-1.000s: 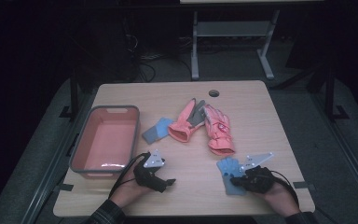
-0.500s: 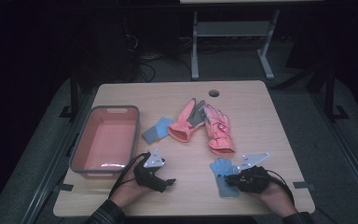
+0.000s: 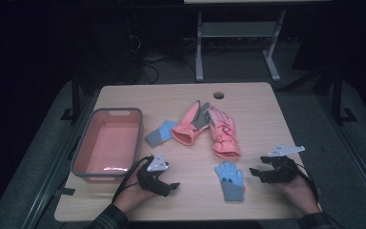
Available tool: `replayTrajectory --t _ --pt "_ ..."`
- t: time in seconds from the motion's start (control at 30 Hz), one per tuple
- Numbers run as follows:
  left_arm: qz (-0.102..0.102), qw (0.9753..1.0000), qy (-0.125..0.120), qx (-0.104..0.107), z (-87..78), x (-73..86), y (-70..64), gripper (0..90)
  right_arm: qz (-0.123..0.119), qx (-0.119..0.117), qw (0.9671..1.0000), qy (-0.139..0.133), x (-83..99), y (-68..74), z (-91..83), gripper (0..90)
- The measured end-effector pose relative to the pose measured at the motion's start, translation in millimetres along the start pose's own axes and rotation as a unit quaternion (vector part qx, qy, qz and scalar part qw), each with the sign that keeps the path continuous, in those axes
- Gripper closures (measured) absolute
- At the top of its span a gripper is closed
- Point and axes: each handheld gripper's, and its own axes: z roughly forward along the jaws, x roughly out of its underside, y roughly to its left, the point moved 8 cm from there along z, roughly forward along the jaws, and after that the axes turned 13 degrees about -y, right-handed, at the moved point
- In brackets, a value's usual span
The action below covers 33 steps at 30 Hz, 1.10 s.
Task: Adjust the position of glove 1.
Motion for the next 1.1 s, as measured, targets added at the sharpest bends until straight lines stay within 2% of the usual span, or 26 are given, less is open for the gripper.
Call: replayTrajectory --t 0.13,0.23,0.33,0.37,0.4,0.47,0.5,0.63,0.7,0.73,0.9,0.93,0.97,1.03,1.07,1.1 --pt "0.003 1.0000 0.002 -0.006 0.0 -0.8 0.6 14.0 0.015 0.022 0.9995 -0.016 5.0 -26.1 -0.3 22.8" --pt "-0.004 0.9999 0.007 -0.015 -0.5 -2.7 0.4 18.4 0.015 0.033 0.9992 -0.013 8.4 -33.4 1.9 18.9" --pt "-0.008 0.9996 0.014 -0.022 -1.3 -4.3 0.5 30.7 0.014 0.037 0.9991 -0.012 10.3 -36.5 3.8 17.9" --pt "-0.013 0.9995 0.016 -0.024 -2.0 -6.3 -0.4 38.0 0.016 0.038 0.9991 -0.010 11.7 -38.2 5.1 17.6" --pt "-0.017 0.9994 0.012 -0.027 -1.8 -7.8 -0.9 38.0 0.016 0.038 0.9991 -0.010 11.7 -38.2 5.1 17.6" --pt "-0.018 0.9991 0.017 -0.033 -2.8 -11.8 -1.0 50.6 0.016 0.039 0.9991 -0.011 12.6 -38.5 6.7 16.8" --pt "-0.023 0.9989 0.014 -0.039 -2.8 -15.4 -1.5 50.6 0.019 0.040 0.9990 -0.010 13.1 -37.9 7.3 16.6" --pt "-0.036 0.9974 0.021 -0.059 -1.1 -23.9 1.2 73.2 0.010 0.043 0.9990 -0.006 14.7 -37.7 9.4 15.6" --pt "-0.043 0.9963 0.024 -0.070 0.3 -27.3 3.6 89.3 0.002 0.046 0.9989 -0.009 15.5 -38.2 10.2 14.1" --pt "-0.047 0.9958 0.027 -0.074 0.8 -28.5 4.5 89.3 0.002 0.046 0.9989 -0.009 15.5 -38.2 10.2 14.1" --pt "-0.049 0.9913 0.032 -0.118 6.6 -40.3 19.9 89.4 -0.001 0.048 0.9987 -0.013 16.1 -37.5 11.0 13.3" --pt "-0.049 0.9890 0.033 -0.135 7.9 -43.3 26.0 89.4 -0.001 0.048 0.9987 -0.013 16.1 -37.5 11.0 13.3" --pt "-0.049 0.9890 0.033 -0.135 7.9 -43.3 26.0 89.4 -0.001 0.048 0.9987 -0.013 16.1 -37.5 11.0 13.3" --pt "-0.056 0.9859 0.030 -0.155 11.2 -47.9 35.0 89.4 -0.002 0.048 0.9987 -0.014 16.1 -37.7 11.0 13.3" --pt "-0.057 0.9833 0.030 -0.170 14.2 -51.1 42.5 89.4 -0.002 0.048 0.9987 -0.014 16.1 -37.7 11.0 13.3" --pt "-0.057 0.9833 0.030 -0.170 14.2 -51.1 42.5 89.5 -0.002 0.048 0.9987 -0.014 16.1 -37.7 11.0 13.3"
